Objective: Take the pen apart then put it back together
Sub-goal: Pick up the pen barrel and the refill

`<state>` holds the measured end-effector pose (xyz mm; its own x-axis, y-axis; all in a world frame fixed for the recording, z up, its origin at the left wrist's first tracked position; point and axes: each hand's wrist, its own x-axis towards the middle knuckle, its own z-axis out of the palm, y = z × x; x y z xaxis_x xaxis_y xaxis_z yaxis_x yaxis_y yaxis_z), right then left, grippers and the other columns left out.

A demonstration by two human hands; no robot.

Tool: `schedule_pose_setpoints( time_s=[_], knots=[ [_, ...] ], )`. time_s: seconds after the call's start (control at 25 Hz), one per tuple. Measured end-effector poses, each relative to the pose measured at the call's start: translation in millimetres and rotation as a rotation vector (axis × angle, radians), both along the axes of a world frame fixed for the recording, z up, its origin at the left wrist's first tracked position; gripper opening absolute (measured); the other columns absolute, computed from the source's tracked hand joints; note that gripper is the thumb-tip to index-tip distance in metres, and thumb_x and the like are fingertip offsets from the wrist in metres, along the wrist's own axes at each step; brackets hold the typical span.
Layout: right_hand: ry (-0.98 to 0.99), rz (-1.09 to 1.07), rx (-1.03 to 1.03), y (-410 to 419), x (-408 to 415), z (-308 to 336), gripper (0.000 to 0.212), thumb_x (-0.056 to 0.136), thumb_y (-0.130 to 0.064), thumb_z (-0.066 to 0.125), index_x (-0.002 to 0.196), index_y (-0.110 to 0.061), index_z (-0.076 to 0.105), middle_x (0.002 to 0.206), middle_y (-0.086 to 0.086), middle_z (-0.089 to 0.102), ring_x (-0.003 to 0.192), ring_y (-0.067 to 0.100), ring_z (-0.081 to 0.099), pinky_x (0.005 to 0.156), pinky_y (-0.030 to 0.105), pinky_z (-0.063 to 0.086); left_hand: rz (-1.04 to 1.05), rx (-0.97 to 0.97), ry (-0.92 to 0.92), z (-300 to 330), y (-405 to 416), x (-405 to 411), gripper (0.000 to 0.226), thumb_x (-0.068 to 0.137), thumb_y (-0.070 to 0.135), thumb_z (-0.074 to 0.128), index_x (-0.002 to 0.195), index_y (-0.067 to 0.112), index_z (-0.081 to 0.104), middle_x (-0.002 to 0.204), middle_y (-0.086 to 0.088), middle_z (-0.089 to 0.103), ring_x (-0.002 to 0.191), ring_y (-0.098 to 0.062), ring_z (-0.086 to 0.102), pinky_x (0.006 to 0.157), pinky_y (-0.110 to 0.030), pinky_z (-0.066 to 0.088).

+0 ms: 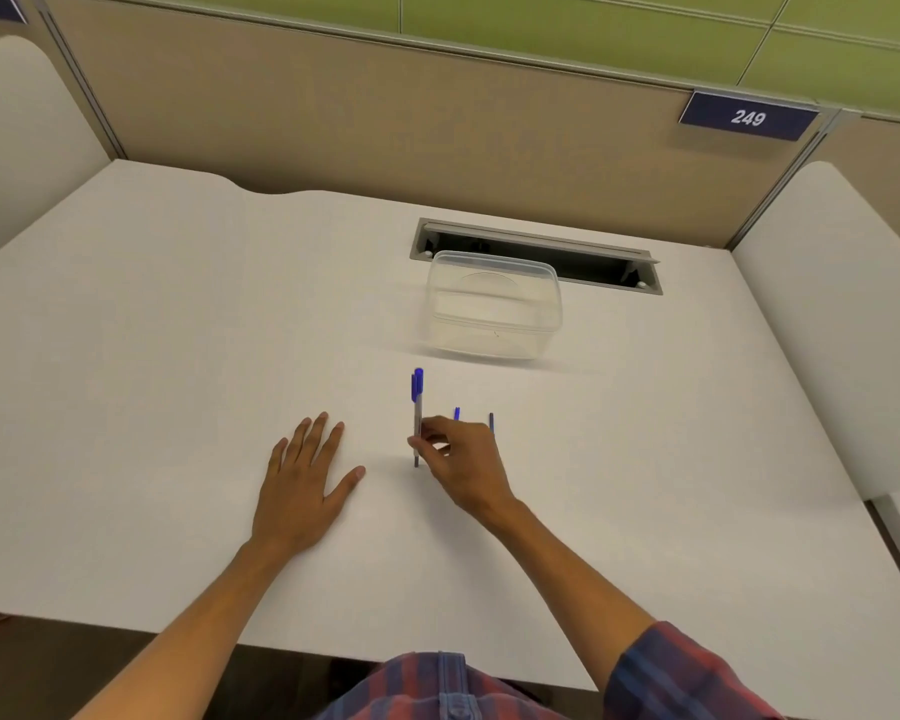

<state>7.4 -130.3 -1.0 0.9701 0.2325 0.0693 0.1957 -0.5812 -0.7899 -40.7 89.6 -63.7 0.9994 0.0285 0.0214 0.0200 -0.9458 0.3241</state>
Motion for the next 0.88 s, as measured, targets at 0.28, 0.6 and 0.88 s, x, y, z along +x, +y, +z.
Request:
schedule_pose_setpoints(
  time_s=[0.28,0.6,0.88],
  knots=[
    [-0.156,-0.014,0.100,-1.3,26.2,55.3,0.012,0.086,-0.019,0.073,0.093,-0.008,0.073,0.084,0.004,0.077,0.077,0.015,0.074,0.077,0.031,0.059,-0.008,-0.002,-0.001,0.4,-0.3,-0.4,0.088,0.087,0.076,0.004,0.151,0.022,0.029,0.161,-0.003,0.022,0.149,-0.021,0.015,0.119,-0.043,0.012],
    [-0.103,-0.120,0.232,-17.1,17.4,66.6,0.016,0.087,-0.028,0.073,0.094,-0.013,0.074,0.088,-0.002,0.074,0.078,0.013,0.069,0.068,0.026,0.057,0.014,-0.064,-0.001,2.8,0.1,3.0,0.086,0.084,0.074,0.021,0.145,0.018,0.042,0.157,-0.005,0.032,0.146,-0.024,0.024,0.118,-0.045,0.018],
    [0.081,-0.186,0.178,-37.3,-15.8,43.2,0.005,0.081,-0.027,0.074,0.083,-0.022,0.074,0.079,-0.007,0.070,0.075,0.008,0.062,0.064,0.011,0.043,-0.004,-0.151,-0.408,42.2,-29.1,-8.0,0.055,0.090,0.046,0.048,0.134,0.012,0.053,0.141,-0.011,0.052,0.128,-0.027,0.049,0.100,-0.041,0.042]
  ],
)
